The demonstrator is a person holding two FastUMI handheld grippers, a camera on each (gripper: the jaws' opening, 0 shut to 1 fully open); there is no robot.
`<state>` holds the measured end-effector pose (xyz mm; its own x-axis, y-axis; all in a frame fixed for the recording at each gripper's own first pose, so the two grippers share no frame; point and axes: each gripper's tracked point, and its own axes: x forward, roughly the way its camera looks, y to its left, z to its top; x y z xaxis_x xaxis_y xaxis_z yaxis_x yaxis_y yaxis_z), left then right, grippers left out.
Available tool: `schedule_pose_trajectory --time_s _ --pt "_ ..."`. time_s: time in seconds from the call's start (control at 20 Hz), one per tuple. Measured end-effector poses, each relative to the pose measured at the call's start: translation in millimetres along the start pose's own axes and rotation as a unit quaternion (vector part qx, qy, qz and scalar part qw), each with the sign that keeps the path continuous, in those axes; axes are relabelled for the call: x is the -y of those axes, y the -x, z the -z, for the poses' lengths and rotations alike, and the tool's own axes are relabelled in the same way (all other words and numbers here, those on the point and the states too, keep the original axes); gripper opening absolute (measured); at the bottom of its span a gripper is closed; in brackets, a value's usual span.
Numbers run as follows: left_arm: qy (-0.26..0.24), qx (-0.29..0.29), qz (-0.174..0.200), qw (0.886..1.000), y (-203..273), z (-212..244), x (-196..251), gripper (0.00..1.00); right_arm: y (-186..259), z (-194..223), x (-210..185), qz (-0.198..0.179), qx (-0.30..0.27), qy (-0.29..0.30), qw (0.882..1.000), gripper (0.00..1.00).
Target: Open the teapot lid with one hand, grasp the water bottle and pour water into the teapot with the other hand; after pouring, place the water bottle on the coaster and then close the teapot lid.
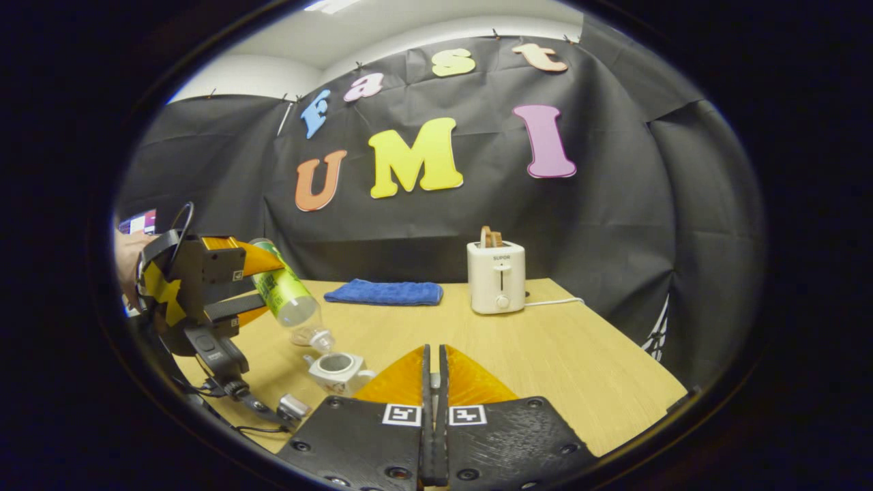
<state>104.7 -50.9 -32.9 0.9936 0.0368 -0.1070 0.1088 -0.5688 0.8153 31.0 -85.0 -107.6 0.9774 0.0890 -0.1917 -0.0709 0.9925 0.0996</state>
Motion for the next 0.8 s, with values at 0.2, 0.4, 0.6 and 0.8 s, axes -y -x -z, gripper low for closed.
schedule_pose_trajectory --time_s 0.2,0.4,0.6,0.8 --pt "0.003 0.002 -0.003 1.000 -0.6 0.2 -0.5 0.73 2.1 -1.3 -0.3 0.001 0.000 0.000 1.000 0.00" --pt "0.056 0.006 -0.002 0.998 -0.4 0.4 6.1 0.73 3.9 -2.6 -0.9 0.000 0.001 -0.003 1.000 0.00" --pt "0.224 -0.007 0.028 0.974 3.3 5.5 35.2 0.72 7.9 -12.2 1.5 0.001 0.011 -0.016 1.000 0.00" --pt "0.421 -0.027 0.078 0.903 24.4 4.1 63.4 0.73 16.2 -27.5 2.7 0.003 0.020 -0.026 0.999 0.00"
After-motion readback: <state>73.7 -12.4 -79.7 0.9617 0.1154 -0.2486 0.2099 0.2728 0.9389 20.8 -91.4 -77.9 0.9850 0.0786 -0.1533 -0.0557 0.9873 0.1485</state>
